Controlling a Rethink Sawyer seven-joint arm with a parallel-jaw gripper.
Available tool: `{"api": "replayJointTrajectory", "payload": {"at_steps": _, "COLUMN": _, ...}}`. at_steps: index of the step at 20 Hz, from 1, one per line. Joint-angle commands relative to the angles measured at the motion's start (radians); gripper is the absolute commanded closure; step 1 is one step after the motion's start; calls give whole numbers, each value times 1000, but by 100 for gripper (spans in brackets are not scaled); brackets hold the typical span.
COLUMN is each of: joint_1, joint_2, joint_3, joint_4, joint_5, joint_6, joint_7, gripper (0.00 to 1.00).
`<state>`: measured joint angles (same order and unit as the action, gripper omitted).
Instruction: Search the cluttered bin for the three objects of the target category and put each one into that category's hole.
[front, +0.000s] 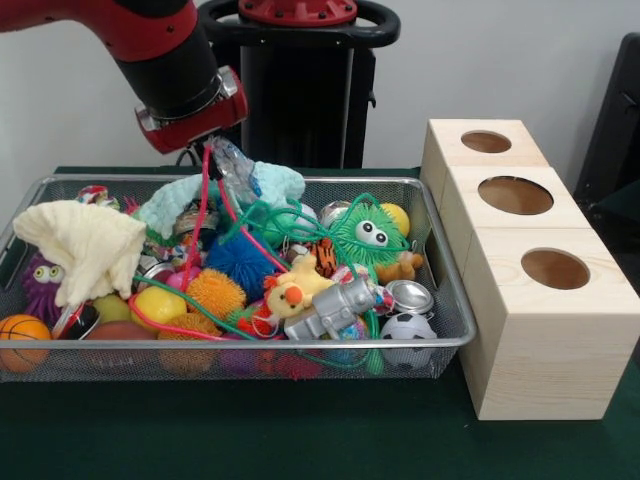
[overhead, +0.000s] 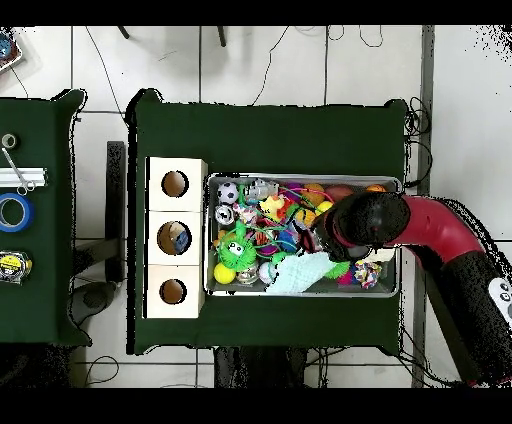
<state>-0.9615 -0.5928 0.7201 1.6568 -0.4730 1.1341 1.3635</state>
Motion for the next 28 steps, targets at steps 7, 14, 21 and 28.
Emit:
{"api": "replayJointTrajectory", "payload": {"at_steps": 7, "joint_1": -85, "joint_2": -64, "joint_3": 31, "joint_4": 190, "joint_5": 10, "joint_6": -212, "joint_7": -33, "gripper": 100}}
{"api": "replayJointTrajectory", "payload": {"at_steps": 14, "joint_1": -139, "joint_2": -187, "joint_3": 16, "joint_4": 413, "joint_5": 34, "joint_6": -363, "joint_7": 63, "gripper": 100}}
{"api": "replayJointTrajectory", "payload": {"at_steps": 21, "joint_1": -80, "joint_2": -279, "joint_3": 16, "joint_4": 351, "joint_5": 182, "joint_6": -133, "joint_7": 43, "gripper": 100}}
{"api": "replayJointTrajectory", "payload": {"at_steps": 28, "joint_1": -69, "joint_2": -295, "joint_3": -3, "joint_4": 431, "joint_5": 181, "joint_6": -253, "joint_7": 67, "gripper": 100}}
